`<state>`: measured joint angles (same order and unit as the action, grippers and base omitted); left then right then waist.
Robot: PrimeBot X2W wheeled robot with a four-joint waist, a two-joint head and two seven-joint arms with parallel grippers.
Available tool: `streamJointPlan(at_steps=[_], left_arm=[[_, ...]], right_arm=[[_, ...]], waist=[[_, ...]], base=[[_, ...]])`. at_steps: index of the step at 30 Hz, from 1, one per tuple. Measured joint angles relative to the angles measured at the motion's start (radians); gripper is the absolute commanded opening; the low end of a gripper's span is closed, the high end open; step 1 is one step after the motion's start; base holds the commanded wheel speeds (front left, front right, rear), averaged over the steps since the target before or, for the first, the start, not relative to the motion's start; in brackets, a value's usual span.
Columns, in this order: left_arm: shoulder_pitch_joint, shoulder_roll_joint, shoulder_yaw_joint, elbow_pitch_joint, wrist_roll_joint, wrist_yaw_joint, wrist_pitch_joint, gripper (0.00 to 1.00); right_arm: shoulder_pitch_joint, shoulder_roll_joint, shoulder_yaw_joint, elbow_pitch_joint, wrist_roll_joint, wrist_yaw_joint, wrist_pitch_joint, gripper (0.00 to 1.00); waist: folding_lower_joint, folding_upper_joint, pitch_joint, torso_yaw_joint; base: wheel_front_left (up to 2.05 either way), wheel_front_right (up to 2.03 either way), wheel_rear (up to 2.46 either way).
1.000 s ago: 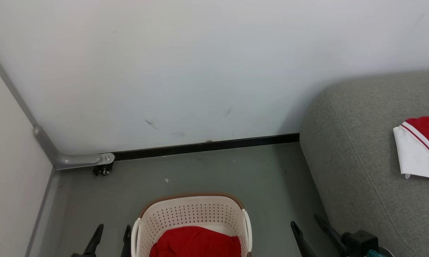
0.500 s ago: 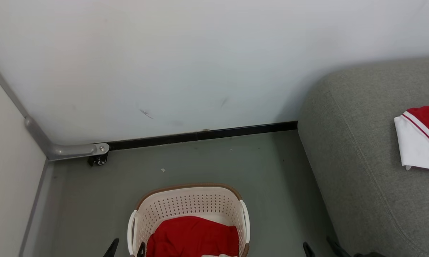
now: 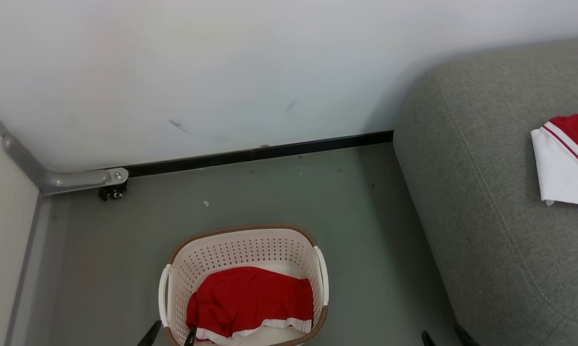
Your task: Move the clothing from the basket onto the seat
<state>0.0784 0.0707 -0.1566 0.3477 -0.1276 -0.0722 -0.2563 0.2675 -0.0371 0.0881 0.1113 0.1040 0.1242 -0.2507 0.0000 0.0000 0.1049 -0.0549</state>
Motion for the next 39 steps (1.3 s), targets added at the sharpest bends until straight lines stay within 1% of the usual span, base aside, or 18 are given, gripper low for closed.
streamJointPlan(at_steps=[5,6,12,20,27,34,35,39], left_arm=[[-0.054,0.017,0.0,0.042,0.007,-0.005,0.0,1.0],[-0.082,0.033,0.002,0.057,0.013,-0.01,0.0,1.0],[-0.164,0.08,0.002,0.113,0.026,-0.019,0.0,1.0],[-0.27,0.123,-0.001,0.182,0.048,-0.027,0.002,1.0],[-0.368,0.165,-0.014,0.232,0.072,-0.036,0.011,1.0],[-0.46,0.205,-0.027,0.27,0.087,-0.04,0.027,1.0],[-0.472,0.214,-0.032,0.276,0.092,-0.046,0.028,1.0],[-0.509,0.245,-0.047,0.308,0.112,-0.046,0.049,1.0]], right_arm=[[0.01,0.0,-0.002,-0.034,0.002,0.0,0.0,1.0],[0.016,0.0,0.001,-0.044,0.003,0.0,0.0,1.0],[0.015,0.001,0.019,-0.09,0.011,0.0,0.0,1.0],[0.01,0.001,0.04,-0.157,0.029,0.0,0.0,1.0],[-0.053,0.002,0.08,-0.234,0.032,0.0,0.0,1.0],[-0.071,0.002,0.092,-0.272,0.031,0.0,0.0,1.0],[-0.071,0.002,0.092,-0.274,0.032,0.0,0.0,1.0],[-0.072,0.002,0.103,-0.289,0.036,0.0,0.0,1.0]], waist=[[0.0,0.0,0.043,-0.016],[0.0,0.0,0.062,-0.024],[0.0,0.0,0.122,-0.05],[0.0,0.0,0.212,-0.093],[0.0,0.0,0.293,-0.133],[0.0,0.0,0.374,-0.171],[0.0,0.0,0.385,-0.177],[0.0,0.0,0.429,-0.197]], base=[[0.0,0.0,0.0],[0.0,0.0,0.0],[0.0,0.0,0.0],[0.0,0.0,0.0],[0.0,0.0,0.0],[0.0,0.0,0.0],[0.0,0.0,0.0],[0.0,0.0,0.0]])
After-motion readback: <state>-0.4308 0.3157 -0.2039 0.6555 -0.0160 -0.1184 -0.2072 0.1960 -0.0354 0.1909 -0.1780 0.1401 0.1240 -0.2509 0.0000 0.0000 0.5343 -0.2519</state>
